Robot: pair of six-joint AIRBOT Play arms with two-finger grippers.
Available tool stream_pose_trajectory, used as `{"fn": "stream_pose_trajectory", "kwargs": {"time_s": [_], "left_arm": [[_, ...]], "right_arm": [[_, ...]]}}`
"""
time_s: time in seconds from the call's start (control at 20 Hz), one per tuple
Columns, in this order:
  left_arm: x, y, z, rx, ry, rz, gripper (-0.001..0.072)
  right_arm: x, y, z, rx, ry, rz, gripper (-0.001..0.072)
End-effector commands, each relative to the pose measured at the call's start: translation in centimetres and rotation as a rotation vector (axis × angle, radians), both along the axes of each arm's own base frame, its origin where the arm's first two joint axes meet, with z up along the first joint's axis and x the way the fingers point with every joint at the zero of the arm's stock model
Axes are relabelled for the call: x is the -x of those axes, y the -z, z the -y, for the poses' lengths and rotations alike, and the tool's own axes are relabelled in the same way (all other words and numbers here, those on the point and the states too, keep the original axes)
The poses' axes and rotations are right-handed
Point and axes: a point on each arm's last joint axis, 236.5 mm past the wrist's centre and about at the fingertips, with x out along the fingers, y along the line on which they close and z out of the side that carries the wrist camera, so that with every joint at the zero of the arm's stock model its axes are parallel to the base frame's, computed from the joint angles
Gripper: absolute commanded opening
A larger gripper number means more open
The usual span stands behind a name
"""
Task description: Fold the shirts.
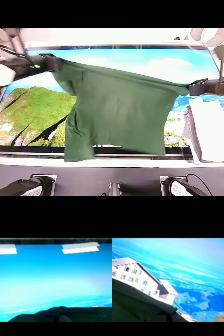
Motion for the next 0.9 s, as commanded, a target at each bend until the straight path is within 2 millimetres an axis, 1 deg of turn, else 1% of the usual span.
{"fn": "stream_pose_trajectory", "kwargs": {"time_s": [0.0, 0.1, 0.2, 0.25, 0.3, 0.35, 0.4, 0.45, 0.5, 0.55, 0.6, 0.65, 0.7, 0.75, 0.8, 0.85], "left_arm": [[-2.9, 8.6, 2.0, 0.073, -0.005, -0.146, 0.0030], [-3.4, 12.1, 2.8, 0.098, -0.006, -0.224, 0.0031], [-3.2, 15.3, 3.7, 0.129, -0.004, -0.315, 0.0031], [-3.0, 16.6, 4.1, 0.146, -0.002, -0.356, 0.0031], [-2.7, 17.6, 4.7, 0.176, -0.001, -0.397, 0.0035], [-2.4, 18.1, 5.0, 0.198, 0.001, -0.427, 0.0171], [-2.2, 18.2, 4.6, 0.198, -0.001, -0.447, 0.0544], [-1.7, 18.1, 3.3, 0.185, -0.005, -0.485, 0.0712], [-1.1, 18.0, 1.3, 0.160, -0.015, -0.539, 0.0633], [-0.1, 18.2, -1.7, 0.121, -0.036, -0.607, 0.0528], [1.2, 18.8, -4.5, 0.088, -0.066, -0.681, 0.0468], [3.2, 19.8, -7.3, 0.061, -0.090, -0.775, 0.0429], [5.3, 20.9, -8.9, 0.052, -0.094, -0.862, 0.0378], [7.3, 22.4, -10.0, 0.058, -0.100, -0.945, 0.0378], [9.0, 24.0, -10.1, 0.068, -0.094, -1.004, 0.0378], [10.3, 25.7, -9.6, 0.088, -0.082, -1.043, 0.0383]], "right_arm": [[-2.9, 5.3, 0.9, -0.106, 0.097, -0.054, 0.0022], [-3.1, 8.1, 0.6, -0.157, 0.111, -0.129, 0.0022], [-2.9, 10.5, -0.5, -0.206, 0.094, -0.198, 0.0022], [-2.9, 11.6, -1.1, -0.215, 0.080, -0.226, 0.0023], [-3.1, 12.2, -1.7, -0.216, 0.070, -0.236, 0.0028], [-3.8, 12.2, -2.0, -0.208, 0.072, -0.215, 0.0135], [-4.0, 11.7, -2.1, -0.207, 0.069, -0.205, 0.0322], [-3.8, 10.7, -2.0, -0.206, 0.053, -0.203, 0.0501], [-3.1, 9.9, -1.6, -0.189, 0.031, -0.218, 0.0576], [-1.7, 9.5, -0.6, -0.157, 0.012, -0.257, 0.0578], [0.1, 9.7, 0.3, -0.125, 0.001, -0.311, 0.0574], [2.5, 10.5, 1.2, -0.098, -0.008, -0.405, 0.0564], [4.7, 11.4, 1.7, -0.071, -0.020, -0.495, 0.0550], [6.7, 12.6, 1.9, -0.043, -0.038, -0.579, 0.0550], [8.2, 13.5, 1.5, -0.053, -0.051, -0.635, 0.0549], [9.1, 14.4, 0.9, -0.077, -0.059, -0.670, 0.0547]]}}
